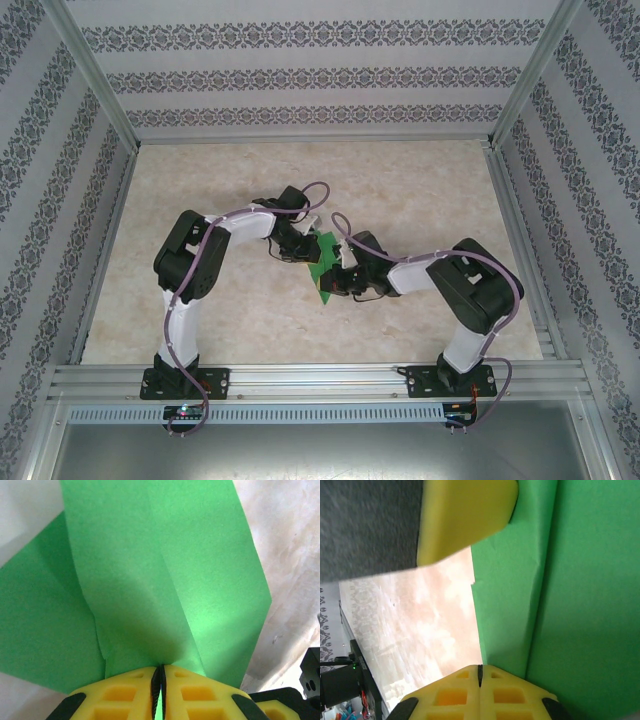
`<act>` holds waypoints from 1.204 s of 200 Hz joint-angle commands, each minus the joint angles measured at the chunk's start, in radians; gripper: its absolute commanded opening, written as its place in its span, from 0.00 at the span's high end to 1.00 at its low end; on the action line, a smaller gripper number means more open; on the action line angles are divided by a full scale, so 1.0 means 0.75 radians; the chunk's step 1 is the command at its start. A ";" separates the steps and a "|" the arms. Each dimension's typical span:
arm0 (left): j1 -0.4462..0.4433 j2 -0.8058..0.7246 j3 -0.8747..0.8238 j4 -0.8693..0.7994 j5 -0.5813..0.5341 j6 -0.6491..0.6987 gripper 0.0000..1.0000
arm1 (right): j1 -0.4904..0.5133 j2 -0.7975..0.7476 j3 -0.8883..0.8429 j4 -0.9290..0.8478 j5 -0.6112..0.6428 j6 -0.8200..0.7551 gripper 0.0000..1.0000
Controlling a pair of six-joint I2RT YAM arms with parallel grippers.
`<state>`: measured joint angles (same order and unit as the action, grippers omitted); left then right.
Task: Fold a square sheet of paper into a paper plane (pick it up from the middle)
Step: Fourth fold the wing at the center of the table.
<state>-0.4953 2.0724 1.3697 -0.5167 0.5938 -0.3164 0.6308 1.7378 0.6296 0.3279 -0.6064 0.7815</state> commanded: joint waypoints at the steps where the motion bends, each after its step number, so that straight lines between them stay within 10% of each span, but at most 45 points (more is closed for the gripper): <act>1: 0.036 0.096 0.010 -0.008 -0.154 0.044 0.84 | 0.036 -0.030 -0.050 -0.162 -0.002 -0.009 0.96; 241: 0.040 0.113 -0.020 -0.011 -0.126 0.055 0.84 | 0.027 -0.117 0.000 -0.197 -0.043 0.003 0.92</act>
<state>-0.4889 2.0846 1.3846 -0.5228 0.6025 -0.2947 0.6331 1.6314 0.6006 0.1631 -0.6189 0.8001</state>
